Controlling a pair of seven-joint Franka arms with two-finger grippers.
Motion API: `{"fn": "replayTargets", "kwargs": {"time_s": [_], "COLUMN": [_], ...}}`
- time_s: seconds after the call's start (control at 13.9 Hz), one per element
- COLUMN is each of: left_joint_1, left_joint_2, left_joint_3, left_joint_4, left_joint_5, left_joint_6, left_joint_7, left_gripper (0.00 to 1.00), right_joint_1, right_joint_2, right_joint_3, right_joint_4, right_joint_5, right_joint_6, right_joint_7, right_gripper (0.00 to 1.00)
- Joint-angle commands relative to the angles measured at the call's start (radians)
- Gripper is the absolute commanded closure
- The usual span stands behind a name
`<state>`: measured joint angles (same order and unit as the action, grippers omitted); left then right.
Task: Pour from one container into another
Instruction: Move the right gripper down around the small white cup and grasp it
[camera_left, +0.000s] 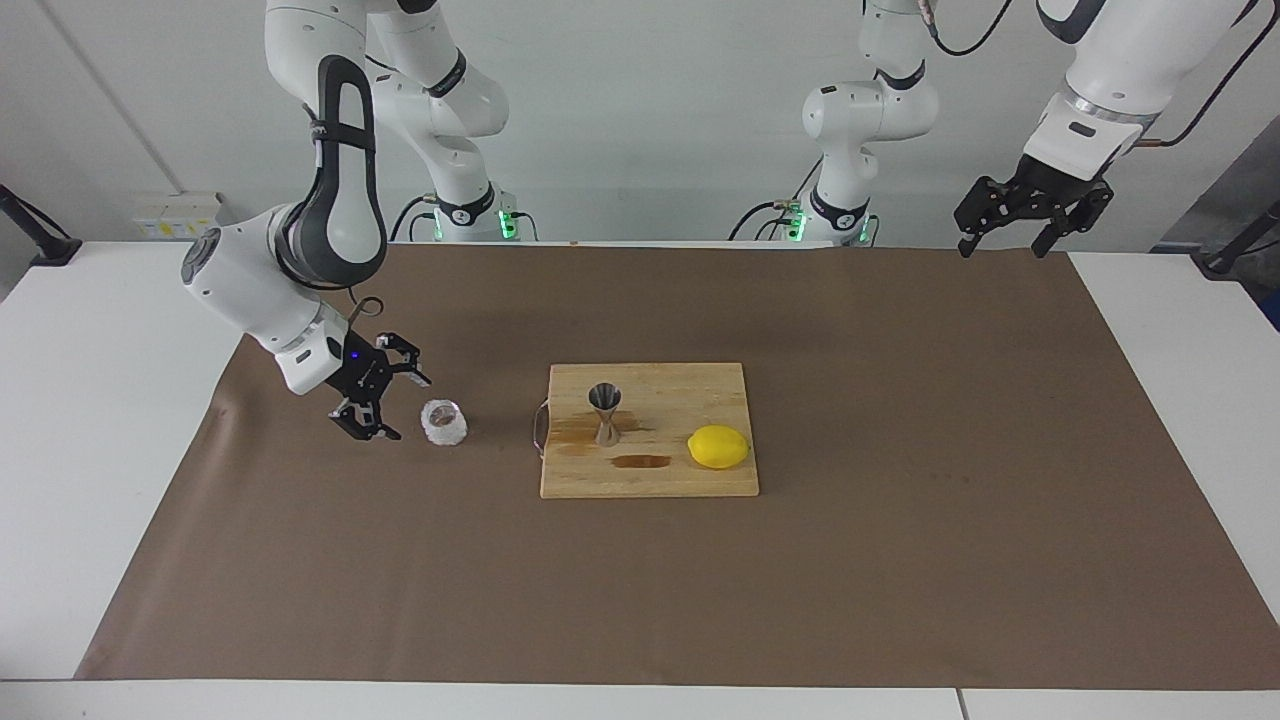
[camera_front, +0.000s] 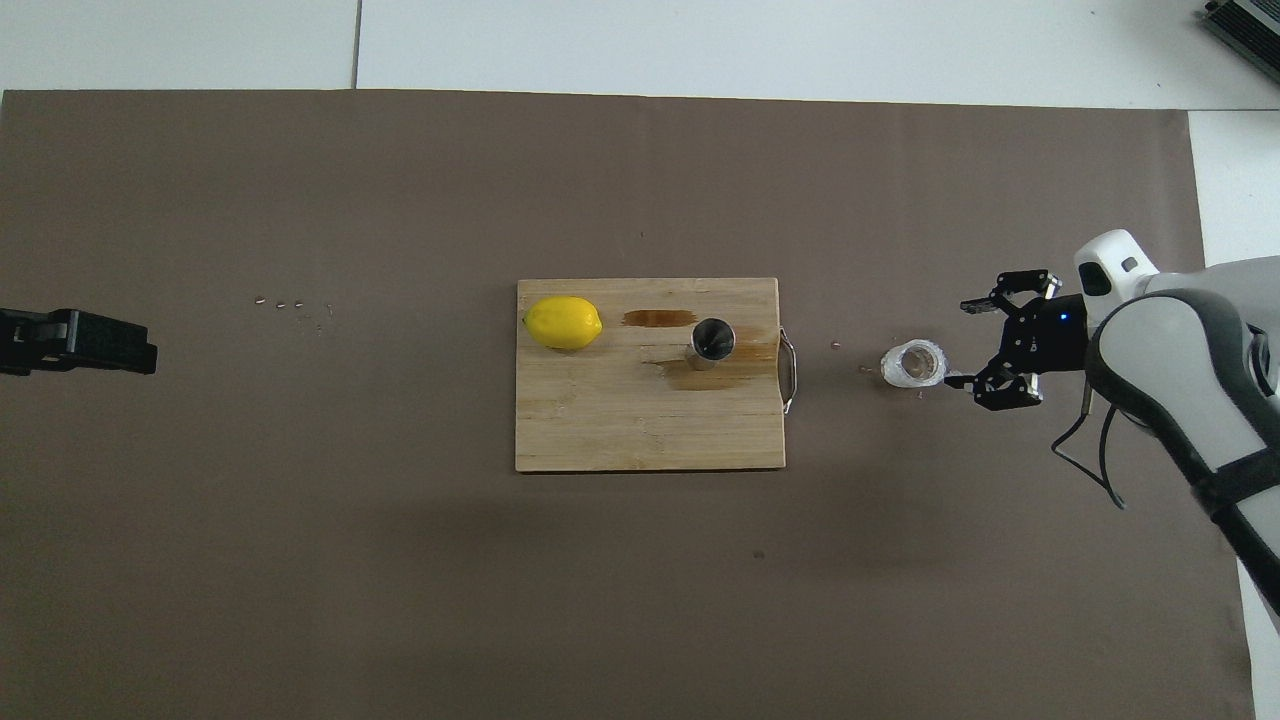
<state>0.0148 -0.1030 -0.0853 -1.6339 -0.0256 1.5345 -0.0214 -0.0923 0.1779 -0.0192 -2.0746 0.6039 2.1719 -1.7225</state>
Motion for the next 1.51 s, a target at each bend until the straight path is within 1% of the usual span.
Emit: {"fn": "replayTargets", "kwargs": {"time_s": [0.0, 0.14, 0.22, 0.43, 0.58, 0.72, 0.79, 0.86, 0.94, 1.01, 1.22, 1.37, 1.44], "left_joint_1": [-0.007, -0.007, -0.007, -0.007, -0.007, -0.007, -0.007, -0.007, -0.007, -0.007, -0.007, -0.007, -0.007], "left_joint_2": [-0.030, -0.030, -0.030, -0.030, -0.030, -0.030, -0.030, -0.030, -0.030, -0.030, -0.030, -0.030, -0.030], "left_joint_3": [0.010, 0.010, 0.010, 0.010, 0.010, 0.010, 0.010, 0.010, 0.010, 0.010, 0.010, 0.010, 0.010], "left_joint_4": [-0.034, -0.034, -0.034, -0.034, -0.034, -0.034, -0.034, -0.034, -0.035, -0.034, -0.034, -0.034, -0.034], "left_joint_5": [-0.010, -0.010, -0.010, -0.011, -0.011, -0.010, -0.011, -0.010, -0.010, -0.011, -0.011, -0.011, -0.010], "left_joint_6": [0.004, 0.004, 0.004, 0.004, 0.004, 0.004, 0.004, 0.004, 0.004, 0.004, 0.004, 0.004, 0.004], "left_joint_7": [0.003, 0.003, 0.003, 0.003, 0.003, 0.004, 0.003, 0.003, 0.003, 0.003, 0.004, 0.003, 0.003], "left_gripper": [0.00, 0.00, 0.00, 0.00, 0.00, 0.00, 0.00, 0.00, 0.00, 0.00, 0.00, 0.00, 0.00], "right_joint_1": [0.000, 0.009, 0.011, 0.014, 0.014, 0.013, 0.013, 0.014, 0.014, 0.014, 0.014, 0.013, 0.014], "right_joint_2": [0.004, 0.060, 0.067, 0.097, 0.106, 0.104, 0.104, 0.104, 0.104, 0.104, 0.101, 0.100, 0.098], "right_joint_3": [0.005, 0.008, 0.007, 0.013, 0.018, 0.016, 0.016, 0.016, 0.016, 0.015, 0.013, 0.015, 0.015], "right_joint_4": [-0.050, -0.050, -0.050, -0.047, -0.047, -0.045, -0.047, -0.047, -0.047, -0.047, -0.061, -0.061, -0.058], "right_joint_5": [0.080, 0.149, 0.189, 0.207, 0.261, 0.263, 0.264, 0.263, 0.264, 0.264, 0.263, 0.263, 0.261], "right_joint_6": [0.048, 0.069, 0.069, 0.081, 0.094, 0.077, 0.078, 0.083, 0.085, 0.085, 0.085, 0.083, 0.083], "right_joint_7": [-0.097, -0.178, -0.205, -0.224, -0.273, -0.276, -0.276, -0.276, -0.272, -0.270, -0.267, -0.267, -0.264], "right_gripper": [0.00, 0.00, 0.00, 0.00, 0.00, 0.00, 0.03, 0.19, 0.31, 0.33, 0.34, 0.52, 0.55]}}
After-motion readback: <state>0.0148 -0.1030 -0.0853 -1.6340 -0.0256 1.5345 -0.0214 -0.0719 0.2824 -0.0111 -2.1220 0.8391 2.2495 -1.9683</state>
